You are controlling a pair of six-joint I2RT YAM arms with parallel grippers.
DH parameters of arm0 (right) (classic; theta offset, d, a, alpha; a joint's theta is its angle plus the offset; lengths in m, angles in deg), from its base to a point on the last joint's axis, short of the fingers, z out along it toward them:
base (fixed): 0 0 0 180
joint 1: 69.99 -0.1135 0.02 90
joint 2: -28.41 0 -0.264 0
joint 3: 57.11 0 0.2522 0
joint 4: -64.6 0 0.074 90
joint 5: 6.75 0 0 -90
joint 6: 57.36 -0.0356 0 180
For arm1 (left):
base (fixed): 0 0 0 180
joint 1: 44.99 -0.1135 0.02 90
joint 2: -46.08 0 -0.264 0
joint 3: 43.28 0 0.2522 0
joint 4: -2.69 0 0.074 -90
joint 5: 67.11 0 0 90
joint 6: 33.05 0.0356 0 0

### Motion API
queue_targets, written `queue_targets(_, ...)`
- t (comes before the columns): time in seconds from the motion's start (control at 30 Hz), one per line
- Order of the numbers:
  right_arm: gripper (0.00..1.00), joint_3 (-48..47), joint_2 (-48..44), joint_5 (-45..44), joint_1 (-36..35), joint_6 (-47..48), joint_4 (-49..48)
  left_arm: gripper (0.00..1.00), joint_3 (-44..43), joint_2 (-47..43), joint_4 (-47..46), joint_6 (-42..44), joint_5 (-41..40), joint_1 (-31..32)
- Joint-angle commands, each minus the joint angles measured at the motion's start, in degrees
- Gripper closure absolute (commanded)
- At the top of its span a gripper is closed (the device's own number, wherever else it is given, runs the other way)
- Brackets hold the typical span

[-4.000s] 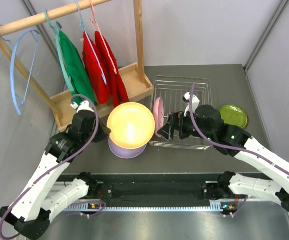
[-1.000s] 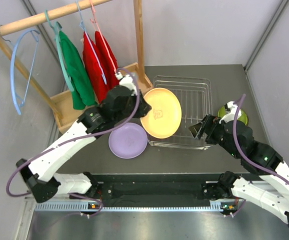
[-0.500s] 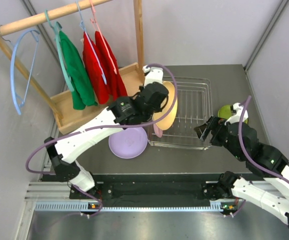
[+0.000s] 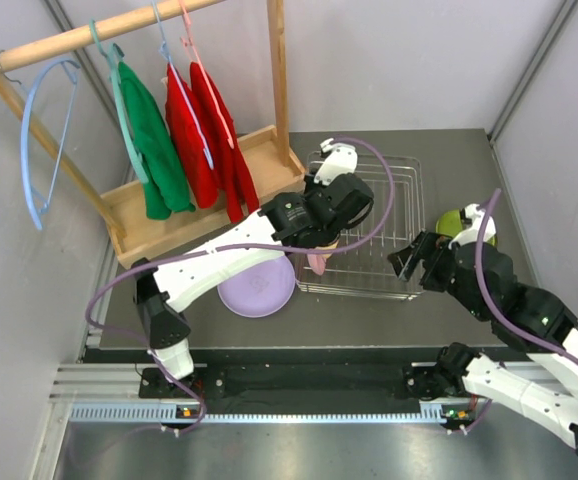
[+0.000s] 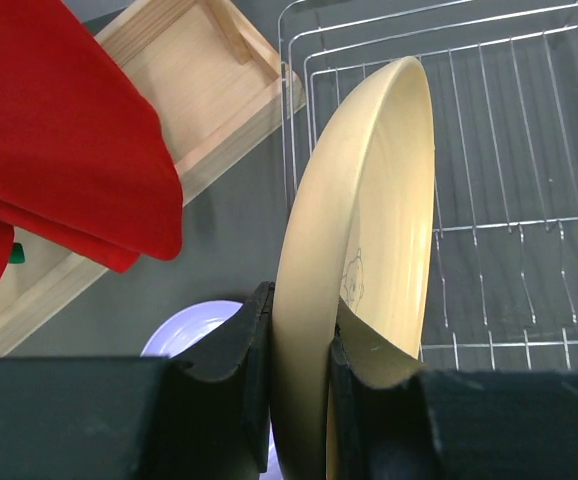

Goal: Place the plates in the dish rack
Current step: Insert the plate into the dish rack.

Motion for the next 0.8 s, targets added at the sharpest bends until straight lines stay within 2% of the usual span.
queue_targets(0.0,0.08,-3.49,2.39,-1.32,0.23,0.7,1.22,1.0,-2.97,1.24,0.03,0.84,-4.55,0.47)
queue_targets(0.33,0.01,-6.84,7.13,-4.4,1.19,-0.09,6.49,1.0,-3.32,5.55,0.73,-1.0,-6.04,0.47)
queue_targets(0.43,0.01,-5.97,7.66,-0.89,6.01,0.17,6.15,1.0,-4.9,6.95,2.93,-3.19,-7.62,0.38)
queue_targets(0.47,0.01,-5.35,7.75,0.86,9.69,1.13,5.71,1.0,-5.08,7.22,3.37,-3.72,-7.89,0.38)
queue_targets(0.6,0.01,-1.66,8.1,13.06,20.52,3.68,1.5,1.0,-5.96,8.45,4.78,-5.47,-9.03,0.38)
queue_targets(0.67,0.01,0.45,8.45,16.24,24.9,4.92,-0.79,1.0,-6.05,8.63,5.13,-5.75,-10.43,0.29)
queue_targets(0.77,0.01,2.13,9.24,20.56,27.56,6.24,-2.38,1.0,-6.75,8.63,4.87,-5.31,-11.32,0.11)
